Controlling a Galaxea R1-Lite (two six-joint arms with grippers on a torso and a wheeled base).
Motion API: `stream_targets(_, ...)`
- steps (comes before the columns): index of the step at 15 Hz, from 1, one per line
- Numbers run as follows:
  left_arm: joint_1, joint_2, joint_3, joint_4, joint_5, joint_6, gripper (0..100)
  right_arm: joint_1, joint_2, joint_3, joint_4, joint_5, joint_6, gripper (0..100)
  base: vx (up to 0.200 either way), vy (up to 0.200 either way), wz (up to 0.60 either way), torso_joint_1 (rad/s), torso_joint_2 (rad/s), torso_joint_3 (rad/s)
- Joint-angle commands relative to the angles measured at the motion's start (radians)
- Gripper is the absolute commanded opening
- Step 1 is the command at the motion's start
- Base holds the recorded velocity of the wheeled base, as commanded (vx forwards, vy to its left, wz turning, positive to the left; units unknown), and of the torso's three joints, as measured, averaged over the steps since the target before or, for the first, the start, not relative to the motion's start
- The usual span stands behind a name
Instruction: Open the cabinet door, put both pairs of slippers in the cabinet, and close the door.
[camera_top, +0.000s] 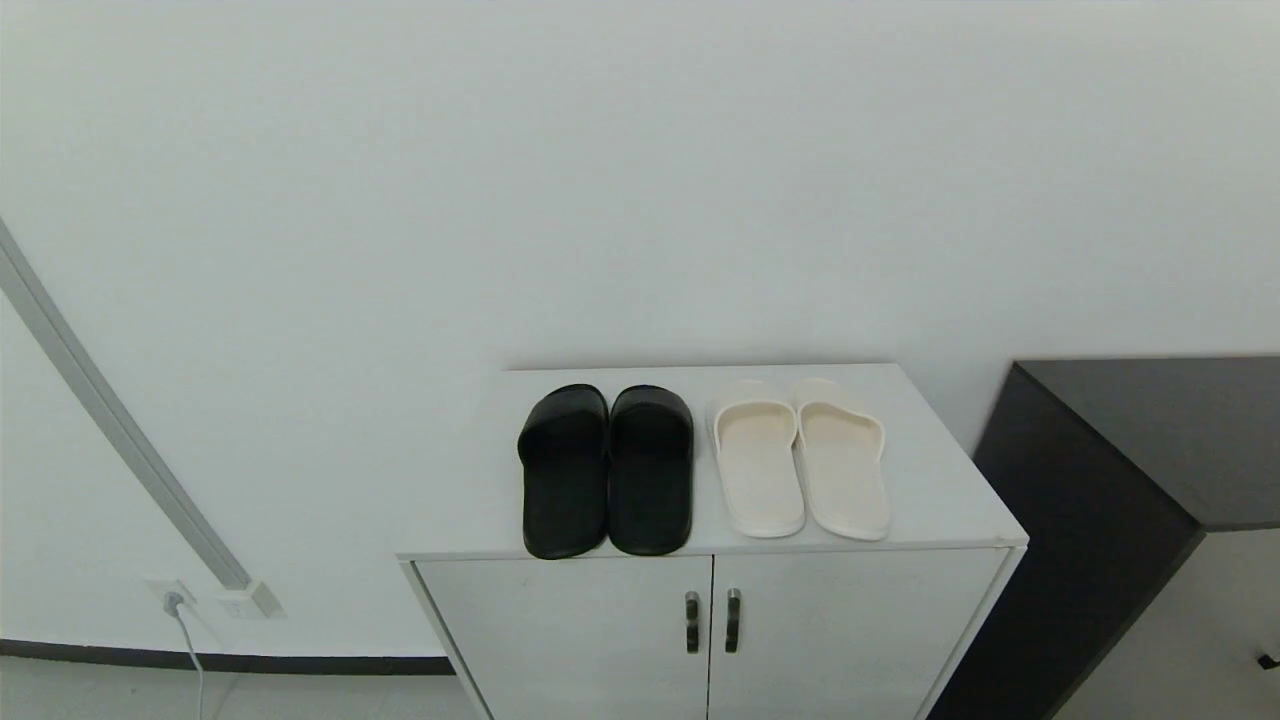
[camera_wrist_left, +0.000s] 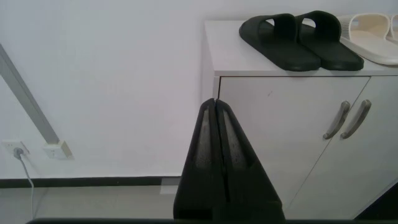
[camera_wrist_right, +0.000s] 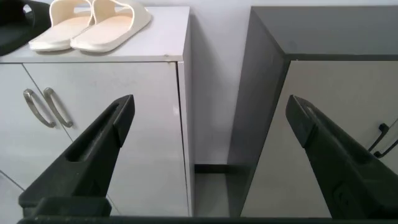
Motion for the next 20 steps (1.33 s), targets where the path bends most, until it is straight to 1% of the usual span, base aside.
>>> stream_targets(1,0.000,0.001,0.000,-0.001,0.000,0.000,0,0.000,0.002,0.000,0.000,0.004,0.000,100,0.000,0.000,0.00,0.000,0.00,0.000)
stream_targets(5,0.000,0.001,0.000,-0.001,0.000,0.000,0,0.000,0.002,-0.014,-0.023,0.038,-0.003,100,0.000,0.000,0.00,0.000,0.00,0.000)
stream_targets(6,0.000,0.001,0.000,-0.001,0.000,0.000,0,0.006,0.031,-0.143,-0.043,0.044,0.068,100,0.000,0.000,0.00,0.000,0.00,0.000)
stream_targets(7,0.000,0.001,0.000,-0.001,0.000,0.000,0,0.020,0.092,-0.255,0.025,0.059,0.143,100,0.000,0.000,0.00,0.000,0.00,0.000)
stream_targets(8,0.000,0.001,0.000,-0.001,0.000,0.000,0,0.020,0.121,-0.272,0.091,0.090,0.125,100,0.000,0.000,0.00,0.000,0.00,0.000)
stream_targets(9,0.000,0.001,0.000,-0.001,0.000,0.000,0,0.020,0.164,-0.255,0.140,0.172,0.093,100,0.000,0.000,0.00,0.000,0.00,0.000)
stream_targets(10,0.000,0.001,0.000,-0.001,0.000,0.000,0,0.020,0.252,-0.252,0.135,0.228,0.093,100,0.000,0.000,0.00,0.000,0.00,0.000)
stream_targets(11,0.000,0.001,0.000,-0.001,0.000,0.000,0,0.021,0.377,-0.259,0.096,0.249,0.093,100,0.000,0.000,0.00,0.000,0.00,0.000)
stream_targets(12,0.000,0.001,0.000,-0.001,0.000,0.000,0,0.031,0.500,-0.268,0.000,0.257,0.093,100,0.000,0.000,0.00,0.000,0.00,0.000)
stream_targets(13,0.000,0.001,0.000,-0.001,0.000,0.000,0,0.061,0.617,-0.272,-0.108,0.255,0.093,100,0.000,0.000,0.00,0.000,0.00,0.000)
stream_targets(14,0.000,0.001,0.000,-0.001,0.000,0.000,0,0.100,0.696,-0.281,-0.176,0.248,0.094,100,0.000,0.000,0.00,0.000,0.00,0.000)
stream_targets(15,0.000,0.001,0.000,-0.001,0.000,0.000,0,0.153,0.808,-0.310,-0.242,0.223,0.102,100,0.000,0.000,0.00,0.000,0.00,0.000)
stream_targets(17,0.000,0.001,0.000,-0.001,0.000,0.000,0,0.281,0.911,-0.385,-0.260,0.110,0.157,100,0.000,0.000,0.00,0.000,0.00,0.000)
stream_targets(18,0.000,0.001,0.000,-0.001,0.000,0.000,0,0.367,0.946,-0.422,-0.263,0.039,0.201,100,0.000,0.000,0.00,0.000,0.00,0.000)
stream_targets(19,0.000,0.001,0.000,-0.001,-0.001,0.000,0,0.558,1.032,-0.489,-0.265,-0.147,0.280,100,0.000,0.000,0.00,0.000,0.00,0.000)
stream_targets(20,0.000,0.001,0.000,-0.001,-0.001,0.000,0,0.655,1.089,-0.529,-0.265,-0.245,0.310,100,0.000,0.000,0.00,0.000,0.00,0.000)
